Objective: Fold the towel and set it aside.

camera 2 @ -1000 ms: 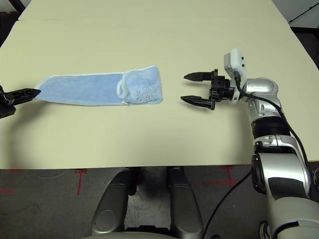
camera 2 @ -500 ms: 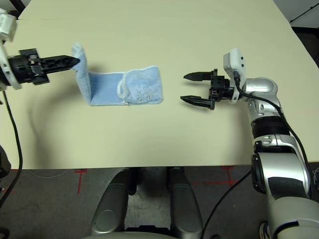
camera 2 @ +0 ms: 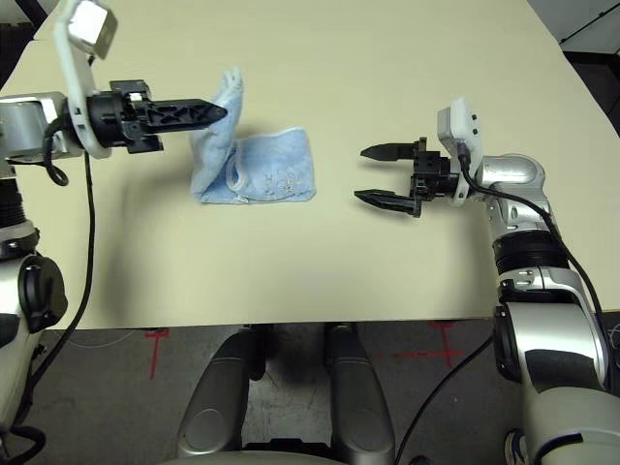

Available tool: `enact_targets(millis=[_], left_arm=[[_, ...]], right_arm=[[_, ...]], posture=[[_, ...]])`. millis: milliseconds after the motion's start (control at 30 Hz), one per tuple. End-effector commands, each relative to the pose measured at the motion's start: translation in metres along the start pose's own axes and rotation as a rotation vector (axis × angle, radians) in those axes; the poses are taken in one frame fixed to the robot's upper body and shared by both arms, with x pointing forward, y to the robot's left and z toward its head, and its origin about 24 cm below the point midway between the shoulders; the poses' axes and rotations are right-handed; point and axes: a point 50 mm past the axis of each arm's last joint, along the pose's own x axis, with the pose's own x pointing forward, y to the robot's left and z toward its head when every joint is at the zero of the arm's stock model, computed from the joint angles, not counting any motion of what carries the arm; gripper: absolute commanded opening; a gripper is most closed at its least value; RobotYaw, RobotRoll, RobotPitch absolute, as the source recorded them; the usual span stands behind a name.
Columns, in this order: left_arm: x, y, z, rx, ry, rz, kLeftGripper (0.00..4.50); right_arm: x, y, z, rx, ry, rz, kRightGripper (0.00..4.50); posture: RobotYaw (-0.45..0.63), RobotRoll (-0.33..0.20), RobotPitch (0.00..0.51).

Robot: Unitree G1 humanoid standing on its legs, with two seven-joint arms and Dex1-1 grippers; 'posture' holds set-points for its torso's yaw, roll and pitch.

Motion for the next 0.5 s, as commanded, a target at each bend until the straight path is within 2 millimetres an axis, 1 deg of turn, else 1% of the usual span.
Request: enact_targets(millis=[33,233,400,500], left_arm=[[0.015,0.000,-0.002,0.040,0.039,0.024,0.04],[0.037,0.008,-0.008,0.063,0.055,0.056,0.04],[0.043,0.015,-0.012,0.091,0.083,0.090,0.04],[0.048,0.018,-0.019,0.093,0.124,0.096,0.04]], right_arm=[[-0.003,0.002,-0.001,-0.001,0.004,-0.003,4.50],[-0.004,0.003,-0.001,-0.003,0.003,-0.003,4.50],[-0.005,0.004,-0.002,-0.002,0.004,-0.005,4.50],[-0.005,0.005,-0.002,-0.004,0.005,-0.007,4.50]], posture=[[0.14,0.000,0.284],[0.13,0.000,0.285],[0.13,0.000,0.286],[0.13,0.000,0.286]])
